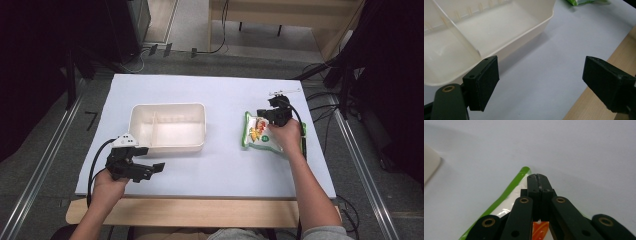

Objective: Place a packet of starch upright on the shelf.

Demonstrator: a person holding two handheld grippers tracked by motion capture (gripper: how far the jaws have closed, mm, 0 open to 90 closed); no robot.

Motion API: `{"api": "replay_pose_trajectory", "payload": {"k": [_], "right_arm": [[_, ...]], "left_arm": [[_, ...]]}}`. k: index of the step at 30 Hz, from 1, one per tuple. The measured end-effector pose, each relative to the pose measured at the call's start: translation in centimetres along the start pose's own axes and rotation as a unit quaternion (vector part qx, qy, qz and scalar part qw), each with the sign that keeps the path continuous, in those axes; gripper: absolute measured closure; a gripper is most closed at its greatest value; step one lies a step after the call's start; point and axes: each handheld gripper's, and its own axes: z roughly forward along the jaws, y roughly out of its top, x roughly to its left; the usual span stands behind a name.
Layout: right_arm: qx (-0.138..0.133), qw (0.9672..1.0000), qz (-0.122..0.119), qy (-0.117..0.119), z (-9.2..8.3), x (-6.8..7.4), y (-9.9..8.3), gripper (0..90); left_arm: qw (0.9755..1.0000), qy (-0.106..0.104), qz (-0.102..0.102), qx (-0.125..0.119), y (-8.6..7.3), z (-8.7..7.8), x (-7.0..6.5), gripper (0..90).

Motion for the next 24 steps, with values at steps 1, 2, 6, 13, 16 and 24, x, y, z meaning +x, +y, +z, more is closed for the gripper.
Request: {"api": "replay_pose_trajectory", "payload": {"k": [1, 2, 6, 13, 16, 24], "right_arm": [[0.009, 0.9999, -0.002, -0.004, 0.4, -0.1, 0.1, 90.0], [0.009, 0.9999, -0.002, -0.004, 0.4, -0.1, 0.1, 90.0], [0.027, 0.9995, 0.002, -0.018, 1.8, -0.2, 0.7, 90.0], [0.043, 0.9985, 0.022, -0.027, 3.3, -0.9, 0.6, 90.0], [0.05, 0.9984, 0.016, -0.018, 3.5, -0.6, 0.8, 90.0], [0.066, 0.9978, 0.004, 0.011, 3.7, 0.5, 0.9, 90.0]], "left_arm": [[1.0, 0.001, 0.0, 0.0, -0.1, -0.1, 0.0, 14.6], [1.0, 0.001, 0.0, 0.0, -0.1, -0.1, 0.0, 14.7], [1.0, 0.005, -0.004, 0.002, -0.3, -0.4, 0.0, 14.7], [0.9999, 0.012, -0.01, -0.002, -0.8, -0.9, 0.1, 14.7], [0.9998, 0.014, -0.011, -0.001, -0.9, -0.9, 0.1, 14.7], [0.9999, 0.011, -0.01, -0.001, -0.8, -0.9, 0.0, 14.7]]}}
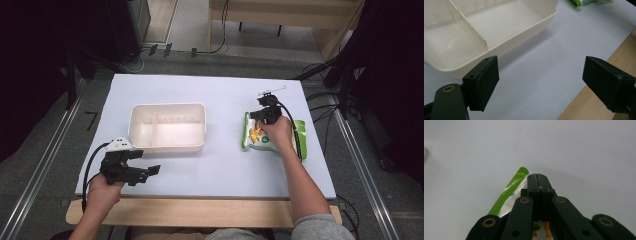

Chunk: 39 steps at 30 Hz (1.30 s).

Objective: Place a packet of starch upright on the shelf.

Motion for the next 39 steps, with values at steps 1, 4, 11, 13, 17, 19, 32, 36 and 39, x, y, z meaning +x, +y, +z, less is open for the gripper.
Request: {"api": "replay_pose_trajectory", "payload": {"k": [1, 4, 11, 13, 17, 19, 32, 36, 39], "right_arm": [[0.004, 0.9999, -0.001, 0.014, 0.1, 0.2, -0.1, 90.0], [0.008, 0.9998, -0.011, 0.014, 0.1, 0.7, -0.1, 90.0], [0.032, 0.9972, -0.05, 0.046, 0.0, 2.9, -0.8, 90.0], [0.034, 0.996, -0.063, 0.055, 0.0, 3.3, -1.0, 90.0], [0.027, 0.9949, -0.077, 0.06, -0.2, 4.1, -1.7, 90.0], [0.032, 0.9939, -0.078, 0.071, -0.4, 4.4, -2.0, 90.0], [0.039, 0.9871, -0.109, 0.111, -1.6, 5.9, -3.7, 90.0], [0.038, 0.9885, -0.118, 0.087, -1.8, 6.6, -3.4, 90.0], [0.022, 0.9911, -0.106, 0.077, -1.6, 6.5, -2.8, 90.0]], "left_arm": [[1.0, 0.0, 0.001, 0.0, 0.0, 0.1, 0.0, 14.7], [1.0, 0.002, 0.002, 0.001, 0.0, 0.1, -0.1, 14.7], [1.0, 0.0, -0.002, -0.006, 0.1, -0.2, 0.1, 14.7], [1.0, 0.003, -0.004, -0.007, 0.1, -0.2, 0.2, 14.6], [1.0, 0.002, -0.002, -0.007, 0.1, -0.2, 0.2, 14.7], [1.0, 0.0, 0.0, -0.004, 0.1, -0.2, 0.2, 14.6], [1.0, -0.005, -0.001, -0.002, 0.3, 0.0, 0.3, 14.6], [1.0, -0.007, 0.004, -0.005, 0.5, 0.2, 0.1, 14.7], [1.0, -0.007, 0.003, -0.003, 0.5, 0.4, 0.1, 14.6]]}}
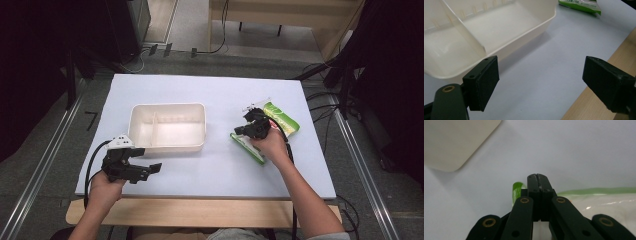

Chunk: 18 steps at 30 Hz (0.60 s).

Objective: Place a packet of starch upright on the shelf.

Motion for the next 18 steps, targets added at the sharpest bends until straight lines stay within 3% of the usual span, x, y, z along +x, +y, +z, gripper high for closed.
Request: {"api": "replay_pose_trajectory", "payload": {"k": [3, 4, 6, 8, 11, 15, 18], "right_arm": [[0.002, 0.9999, 0.011, -0.006, 0.4, -0.4, 0.4, 90.0], [0.011, 0.9996, 0.024, -0.006, 1.1, -0.7, 0.4, 90.0], [0.021, 0.9994, 0.029, -0.004, 1.4, -0.7, 0.4, 90.0], [0.037, 0.9992, 0.016, -0.008, 1.7, -0.1, 0.5, 90.0], [0.039, 0.9991, 0.011, -0.007, 1.7, 0.1, 0.4, 90.0], [0.044, 0.9989, 0.011, 0.014, 1.5, 0.2, 0.0, 90.0], [0.052, 0.9983, -0.013, 0.023, 1.1, 0.9, -0.6, 90.0]], "left_arm": [[1.0, 0.002, 0.0, 0.001, 0.0, 0.1, 0.0, 14.7], [1.0, 0.001, 0.0, 0.001, 0.0, 0.1, 0.0, 14.7], [1.0, 0.0, 0.0, 0.002, 0.0, 0.0, 0.1, 14.7], [1.0, 0.002, 0.001, 0.003, 0.0, -0.1, 0.1, 14.6], [1.0, 0.002, 0.001, 0.003, 0.0, -0.1, 0.1, 14.6], [1.0, 0.0, 0.003, 0.001, 0.0, -0.1, 0.0, 14.7], [1.0, 0.002, -0.003, -0.004, -0.1, -0.2, 0.1, 14.6]]}}
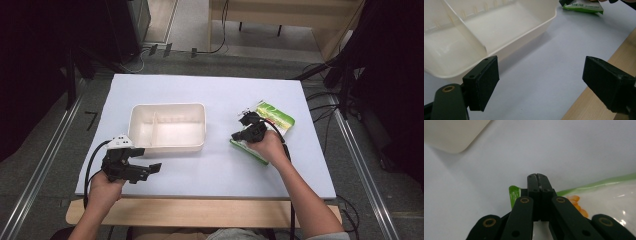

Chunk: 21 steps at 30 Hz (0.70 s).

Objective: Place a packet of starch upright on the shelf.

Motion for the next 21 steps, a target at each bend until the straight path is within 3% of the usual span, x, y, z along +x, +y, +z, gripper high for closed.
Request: {"api": "replay_pose_trajectory", "payload": {"k": [4, 13, 21], "right_arm": [[-0.001, 0.9997, -0.021, 0.015, -0.4, 0.6, -1.1, 90.0], [-0.011, 0.9981, -0.024, 0.055, -1.8, 1.0, -3.8, 90.0], [-0.018, 0.9979, -0.023, 0.058, -2.9, 1.0, -4.4, 90.0]], "left_arm": [[1.0, 0.001, 0.001, 0.0, 0.0, -0.1, 0.1, 14.7], [1.0, -0.001, 0.002, -0.002, 0.1, -0.1, 0.0, 14.7], [1.0, -0.004, 0.008, 0.001, 0.3, 0.2, -0.1, 14.7]]}}
